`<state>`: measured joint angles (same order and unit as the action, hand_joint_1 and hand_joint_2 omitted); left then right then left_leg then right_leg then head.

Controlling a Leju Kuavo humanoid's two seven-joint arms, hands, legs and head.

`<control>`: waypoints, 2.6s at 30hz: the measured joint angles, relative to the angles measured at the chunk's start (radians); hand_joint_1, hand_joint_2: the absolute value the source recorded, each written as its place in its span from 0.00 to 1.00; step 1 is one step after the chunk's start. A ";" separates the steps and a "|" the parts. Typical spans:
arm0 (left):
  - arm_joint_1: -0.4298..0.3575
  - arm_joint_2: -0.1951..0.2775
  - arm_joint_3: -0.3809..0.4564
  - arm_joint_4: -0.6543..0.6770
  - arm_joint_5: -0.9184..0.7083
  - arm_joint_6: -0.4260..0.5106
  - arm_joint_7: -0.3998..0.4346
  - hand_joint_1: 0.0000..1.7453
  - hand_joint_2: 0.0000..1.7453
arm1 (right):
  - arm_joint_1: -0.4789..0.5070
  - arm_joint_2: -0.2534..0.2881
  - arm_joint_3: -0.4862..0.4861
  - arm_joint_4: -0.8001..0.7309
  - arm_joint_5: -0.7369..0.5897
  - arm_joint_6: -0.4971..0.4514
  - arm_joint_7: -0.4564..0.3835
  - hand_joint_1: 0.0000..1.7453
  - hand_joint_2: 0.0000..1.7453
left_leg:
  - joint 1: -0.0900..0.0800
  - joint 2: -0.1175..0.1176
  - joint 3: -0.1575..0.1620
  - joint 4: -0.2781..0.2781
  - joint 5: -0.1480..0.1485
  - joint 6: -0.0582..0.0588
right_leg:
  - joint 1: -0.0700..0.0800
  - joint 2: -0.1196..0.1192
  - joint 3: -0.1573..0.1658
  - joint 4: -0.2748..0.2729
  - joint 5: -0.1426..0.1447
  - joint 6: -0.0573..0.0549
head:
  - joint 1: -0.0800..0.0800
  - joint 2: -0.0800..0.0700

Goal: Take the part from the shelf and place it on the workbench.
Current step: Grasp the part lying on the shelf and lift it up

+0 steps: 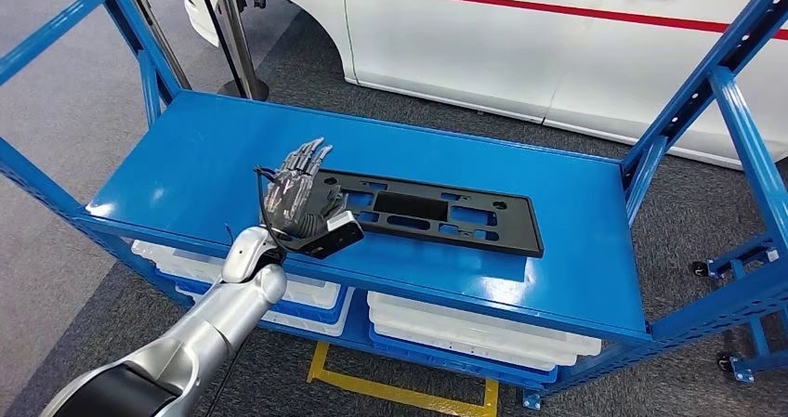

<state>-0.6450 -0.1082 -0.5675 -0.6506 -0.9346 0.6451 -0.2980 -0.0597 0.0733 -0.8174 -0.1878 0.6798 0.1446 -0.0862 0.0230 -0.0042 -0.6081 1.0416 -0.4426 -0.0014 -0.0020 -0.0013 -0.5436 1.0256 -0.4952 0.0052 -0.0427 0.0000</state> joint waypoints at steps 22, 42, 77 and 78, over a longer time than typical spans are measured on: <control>0.062 -0.063 0.024 -0.079 -0.235 0.053 -0.074 0.00 0.00 | -0.014 -0.001 0.020 0.000 0.018 -0.005 0.013 0.00 0.00 | 0.000 0.000 0.000 0.000 0.000 0.000 | 0.000 0.000 0.000 0.000 0.000 0.000 | 0.000 0.000; 0.202 -0.196 0.356 -0.308 -0.266 0.056 -0.302 0.00 0.25 | -0.026 0.000 0.030 0.000 0.040 -0.005 0.021 0.00 0.00 | 0.000 -0.001 0.001 0.000 0.001 0.000 | 0.000 0.000 0.001 0.000 0.000 0.000 | 0.000 0.000; 0.153 -0.162 0.320 -0.028 -0.290 0.056 -0.209 0.00 1.00 | -0.030 0.001 0.037 0.000 0.043 0.000 0.027 0.00 0.00 | 0.000 -0.001 0.001 -0.001 0.001 0.000 | 0.000 0.000 0.001 0.000 0.000 0.000 | 0.000 0.000; 0.152 -0.162 0.316 -0.024 -0.287 0.056 -0.208 0.00 1.00 | -0.031 0.001 0.037 0.000 0.044 0.000 0.028 0.00 0.00 | 0.000 -0.001 0.001 -0.001 0.001 0.000 | 0.000 0.000 0.001 0.000 0.000 0.000 | 0.000 0.000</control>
<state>-0.4929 -0.2701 -0.2517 -0.6745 -1.2213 0.7008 -0.5057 -0.0904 0.0744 -0.7799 -0.1877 0.7236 0.1450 -0.0579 0.0229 -0.0050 -0.6075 1.0407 -0.4417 -0.0015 -0.0022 -0.0018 -0.5431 1.0257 -0.4954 0.0055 -0.0427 0.0000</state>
